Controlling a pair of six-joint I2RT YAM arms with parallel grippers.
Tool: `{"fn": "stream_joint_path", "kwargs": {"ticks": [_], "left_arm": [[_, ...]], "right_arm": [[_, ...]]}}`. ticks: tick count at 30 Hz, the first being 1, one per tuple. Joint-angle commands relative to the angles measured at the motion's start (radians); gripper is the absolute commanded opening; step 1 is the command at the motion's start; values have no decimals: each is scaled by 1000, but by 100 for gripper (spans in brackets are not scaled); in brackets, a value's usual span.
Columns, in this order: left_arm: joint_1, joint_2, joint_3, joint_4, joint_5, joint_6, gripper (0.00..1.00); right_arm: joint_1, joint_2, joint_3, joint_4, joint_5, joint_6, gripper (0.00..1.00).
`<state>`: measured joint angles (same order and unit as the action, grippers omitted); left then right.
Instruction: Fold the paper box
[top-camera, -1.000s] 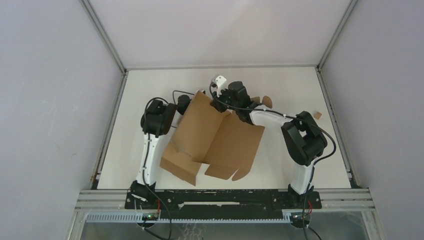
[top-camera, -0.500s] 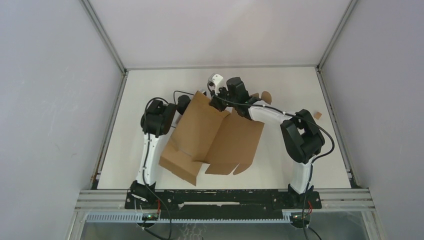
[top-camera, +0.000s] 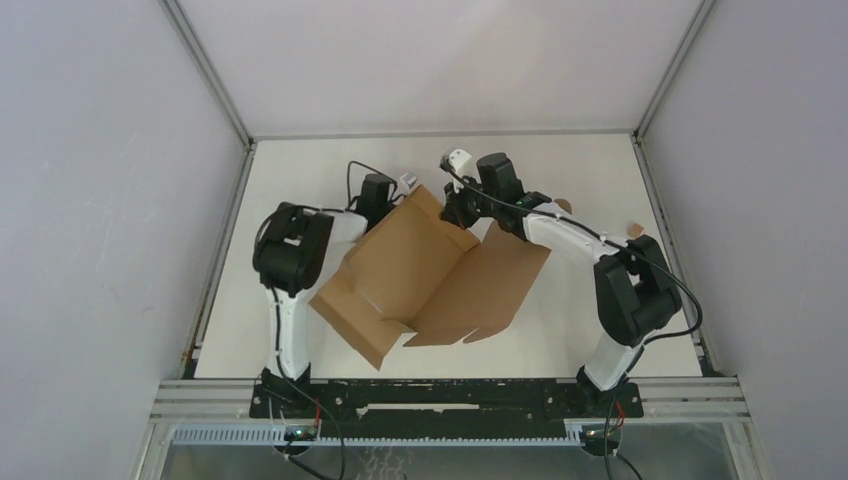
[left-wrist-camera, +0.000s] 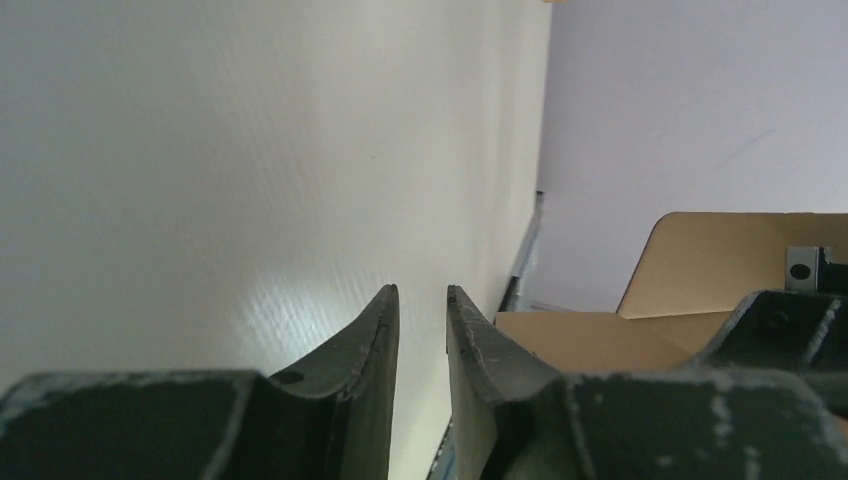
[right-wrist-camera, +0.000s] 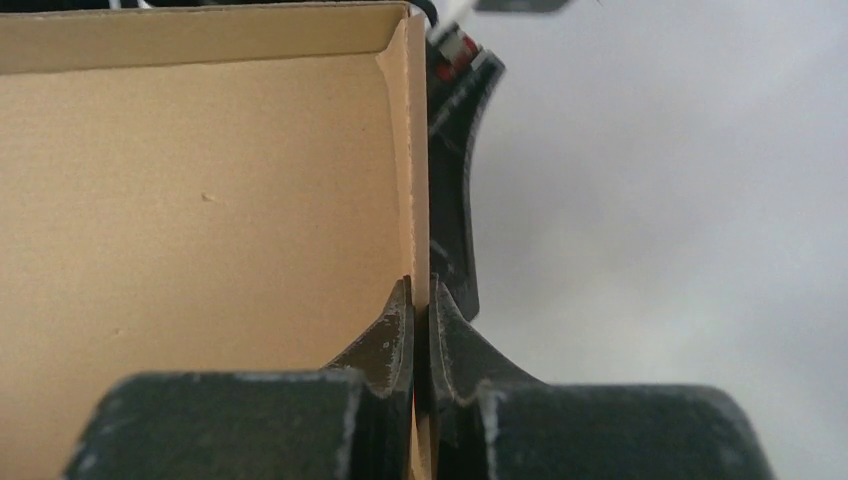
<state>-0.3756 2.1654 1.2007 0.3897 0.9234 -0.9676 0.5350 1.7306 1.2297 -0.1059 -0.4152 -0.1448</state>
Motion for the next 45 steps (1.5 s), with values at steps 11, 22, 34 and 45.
{"fn": "stream_joint_path", "kwargs": {"ticks": [11,22,34,45], "left_arm": [[104,-264,-153,-288,-295,250,26],[203,-415,-269,-221,-414,216,26],[9,-637,-262,-411,-440,269,26],[-174,-590,-289,-457,-583,255,16]], "right_arm": [[19,13,-29,-238,197,-7,0],[50,43,2,-305,369,60,1],[97,143,154,-445,560,155,3],[111,202,190,-506,562,228,4]]}}
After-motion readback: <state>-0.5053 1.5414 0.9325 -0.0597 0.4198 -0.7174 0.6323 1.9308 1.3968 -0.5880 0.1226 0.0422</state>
